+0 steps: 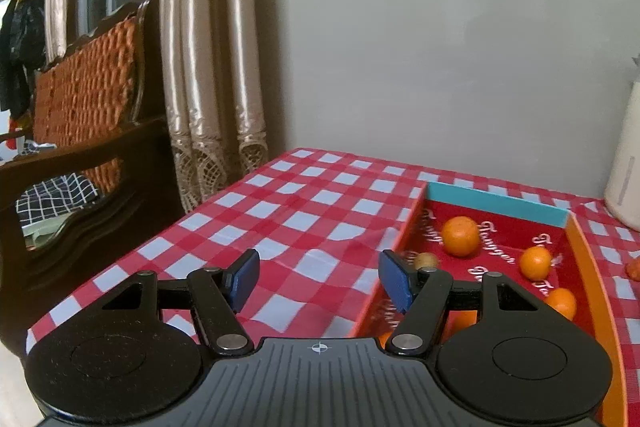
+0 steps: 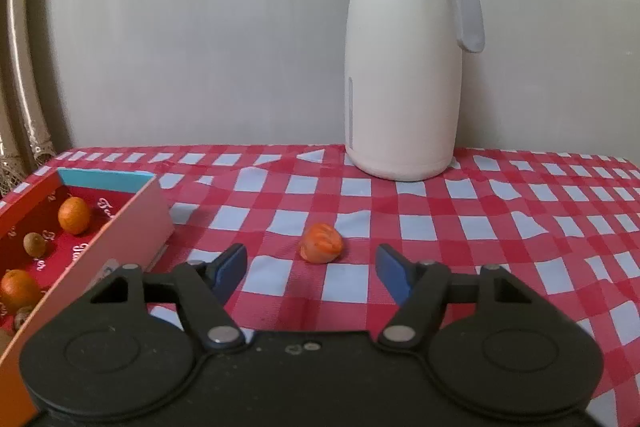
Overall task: Organize fruits
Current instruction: 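Move the right gripper to the small orange fruit on the cloth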
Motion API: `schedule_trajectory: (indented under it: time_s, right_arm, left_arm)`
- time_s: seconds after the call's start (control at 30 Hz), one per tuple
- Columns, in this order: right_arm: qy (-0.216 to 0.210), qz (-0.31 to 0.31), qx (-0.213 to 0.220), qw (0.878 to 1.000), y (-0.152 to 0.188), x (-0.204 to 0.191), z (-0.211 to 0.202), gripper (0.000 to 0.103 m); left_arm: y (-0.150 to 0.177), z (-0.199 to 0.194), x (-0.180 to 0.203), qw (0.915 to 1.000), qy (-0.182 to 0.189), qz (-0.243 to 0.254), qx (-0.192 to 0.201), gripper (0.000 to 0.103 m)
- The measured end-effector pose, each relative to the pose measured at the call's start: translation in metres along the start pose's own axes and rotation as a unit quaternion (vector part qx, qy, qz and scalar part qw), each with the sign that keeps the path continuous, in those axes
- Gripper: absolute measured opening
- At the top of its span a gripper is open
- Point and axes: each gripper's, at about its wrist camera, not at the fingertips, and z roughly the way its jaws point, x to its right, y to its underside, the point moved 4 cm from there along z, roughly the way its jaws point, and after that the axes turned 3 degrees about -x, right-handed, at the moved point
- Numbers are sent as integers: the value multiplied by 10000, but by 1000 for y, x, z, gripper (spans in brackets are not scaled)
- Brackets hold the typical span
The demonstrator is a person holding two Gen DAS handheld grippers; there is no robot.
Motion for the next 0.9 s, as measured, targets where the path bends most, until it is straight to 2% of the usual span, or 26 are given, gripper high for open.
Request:
schedule_trajectory:
  time_s: [0.03, 0.4, 0.9]
  right_arm:
    - [9, 11, -13, 10000, -1, 1, 2, 65]
    - [87, 118, -151, 9998, -7, 3, 24, 62]
    - [171, 154, -561, 9982, -5, -4, 51, 46]
  left_arm:
    - [0, 1, -3, 10000, -18, -6, -4, 66]
    - [2, 8, -27, 9997, -233, -4, -67, 66]
    - [5, 14, -51, 9988, -453, -42, -164, 66]
